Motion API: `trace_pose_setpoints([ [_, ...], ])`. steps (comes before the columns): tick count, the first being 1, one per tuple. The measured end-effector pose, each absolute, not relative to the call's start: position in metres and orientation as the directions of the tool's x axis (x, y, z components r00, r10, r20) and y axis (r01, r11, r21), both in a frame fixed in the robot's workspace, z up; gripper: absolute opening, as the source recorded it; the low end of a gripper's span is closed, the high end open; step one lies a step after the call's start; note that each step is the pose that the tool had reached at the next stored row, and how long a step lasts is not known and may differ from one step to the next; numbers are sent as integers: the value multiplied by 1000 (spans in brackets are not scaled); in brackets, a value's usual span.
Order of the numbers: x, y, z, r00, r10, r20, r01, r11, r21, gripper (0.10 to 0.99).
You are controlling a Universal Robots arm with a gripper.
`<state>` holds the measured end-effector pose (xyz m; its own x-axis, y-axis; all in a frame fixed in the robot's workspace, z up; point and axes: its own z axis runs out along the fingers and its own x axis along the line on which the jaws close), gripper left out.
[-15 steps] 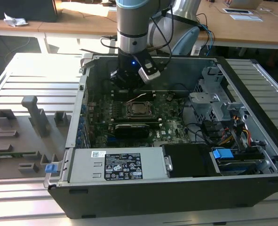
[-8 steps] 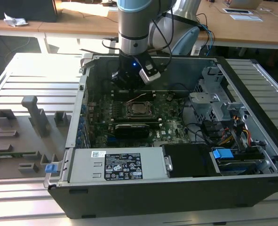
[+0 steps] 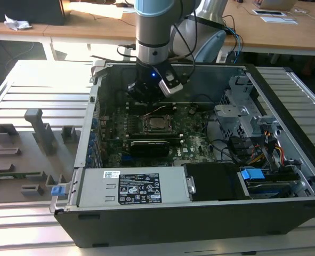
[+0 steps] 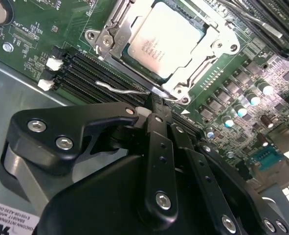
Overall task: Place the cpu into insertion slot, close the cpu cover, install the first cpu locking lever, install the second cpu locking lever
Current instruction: 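Install the first cpu locking lever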
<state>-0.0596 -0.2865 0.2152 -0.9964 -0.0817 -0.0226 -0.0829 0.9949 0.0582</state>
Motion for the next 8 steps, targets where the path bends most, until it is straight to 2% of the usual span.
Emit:
trace_pose_setpoints([
  [8,-50,-286,210,-996,-82,-22,-83,995,58,106],
])
